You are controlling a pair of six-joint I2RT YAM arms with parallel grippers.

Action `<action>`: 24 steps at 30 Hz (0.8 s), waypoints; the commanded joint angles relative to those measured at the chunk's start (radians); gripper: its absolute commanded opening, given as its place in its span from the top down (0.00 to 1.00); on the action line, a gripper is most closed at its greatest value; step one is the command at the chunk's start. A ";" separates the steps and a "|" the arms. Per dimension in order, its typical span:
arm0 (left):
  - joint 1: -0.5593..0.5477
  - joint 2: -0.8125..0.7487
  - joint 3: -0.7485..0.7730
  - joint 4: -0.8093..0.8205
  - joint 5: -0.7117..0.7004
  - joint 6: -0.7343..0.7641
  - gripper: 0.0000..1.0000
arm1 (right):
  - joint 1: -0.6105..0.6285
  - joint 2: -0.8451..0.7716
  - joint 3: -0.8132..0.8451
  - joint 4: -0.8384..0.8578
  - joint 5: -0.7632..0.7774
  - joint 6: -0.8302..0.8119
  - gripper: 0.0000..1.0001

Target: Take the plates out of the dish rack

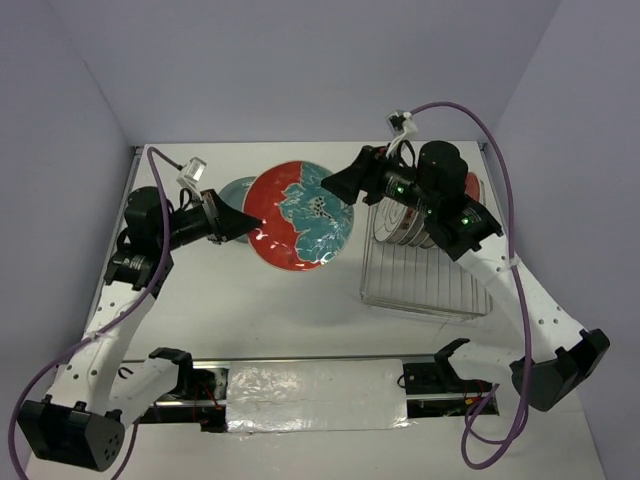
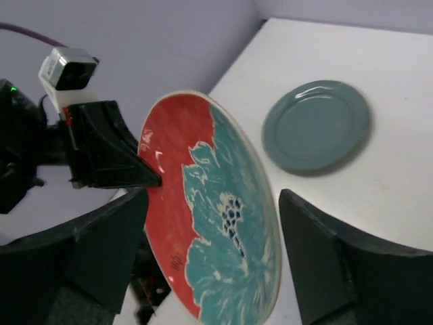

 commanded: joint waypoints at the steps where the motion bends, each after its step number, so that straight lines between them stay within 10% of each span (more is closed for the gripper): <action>1: -0.009 0.010 0.096 -0.165 -0.317 0.050 1.00 | 0.020 -0.082 0.019 -0.020 0.213 0.021 0.10; 6: 0.127 0.089 0.104 -0.252 -0.406 -0.009 1.00 | -0.003 -0.214 0.005 -0.198 0.531 -0.001 0.00; 24: 0.252 0.682 0.171 0.183 -0.309 -0.187 1.00 | -0.009 -0.457 -0.061 -0.363 0.499 -0.145 0.00</action>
